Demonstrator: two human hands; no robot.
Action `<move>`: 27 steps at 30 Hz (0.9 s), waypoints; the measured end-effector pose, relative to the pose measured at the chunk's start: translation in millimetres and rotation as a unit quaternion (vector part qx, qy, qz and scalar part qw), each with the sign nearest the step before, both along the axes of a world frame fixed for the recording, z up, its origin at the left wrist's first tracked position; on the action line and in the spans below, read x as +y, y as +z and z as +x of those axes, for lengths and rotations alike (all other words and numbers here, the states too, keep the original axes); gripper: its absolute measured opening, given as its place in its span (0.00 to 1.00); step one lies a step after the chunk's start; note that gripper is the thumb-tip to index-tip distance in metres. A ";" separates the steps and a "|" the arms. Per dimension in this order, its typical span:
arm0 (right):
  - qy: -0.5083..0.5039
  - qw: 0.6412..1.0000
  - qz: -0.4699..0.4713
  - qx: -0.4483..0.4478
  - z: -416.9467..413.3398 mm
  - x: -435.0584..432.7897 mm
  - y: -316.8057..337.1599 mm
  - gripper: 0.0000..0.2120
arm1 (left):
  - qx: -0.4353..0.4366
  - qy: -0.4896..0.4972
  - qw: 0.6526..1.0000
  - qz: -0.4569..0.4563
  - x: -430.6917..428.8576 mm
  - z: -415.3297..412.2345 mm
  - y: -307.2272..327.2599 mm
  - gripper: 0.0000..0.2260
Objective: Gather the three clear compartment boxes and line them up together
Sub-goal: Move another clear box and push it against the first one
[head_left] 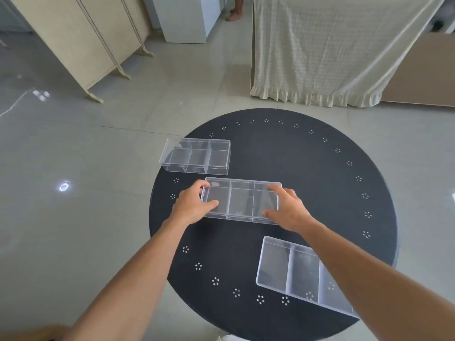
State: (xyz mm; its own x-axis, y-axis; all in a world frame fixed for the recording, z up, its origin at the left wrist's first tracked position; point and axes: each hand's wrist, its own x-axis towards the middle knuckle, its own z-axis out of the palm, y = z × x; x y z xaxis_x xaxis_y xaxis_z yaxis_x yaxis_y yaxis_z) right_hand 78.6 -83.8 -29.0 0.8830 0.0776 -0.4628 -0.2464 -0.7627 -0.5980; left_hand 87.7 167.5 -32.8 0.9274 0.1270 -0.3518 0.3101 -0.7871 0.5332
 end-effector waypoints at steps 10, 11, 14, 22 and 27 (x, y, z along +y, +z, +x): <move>0.011 0.999 0.051 0.000 15.5 55.8 -9.0 0.31 | -0.040 0.099 0.994 0.021 59.3 15.3 -7.5 0.10; 0.007 0.998 0.056 0.000 17.4 60.2 -9.8 0.32 | -0.041 0.108 0.993 0.028 63.1 17.7 -8.6 0.10; -0.018 0.997 0.076 0.009 23.4 72.8 -14.5 0.37 | -0.044 0.133 0.989 0.045 73.5 24.5 -11.5 0.13; -0.082 0.986 0.142 0.040 46.9 97.0 -20.7 0.29 | -0.026 0.177 0.982 0.058 99.5 49.7 -16.9 0.23; -0.094 0.981 0.165 0.041 59.4 105.8 -26.0 0.23 | -0.007 0.168 0.983 0.067 110.4 66.2 -20.5 0.23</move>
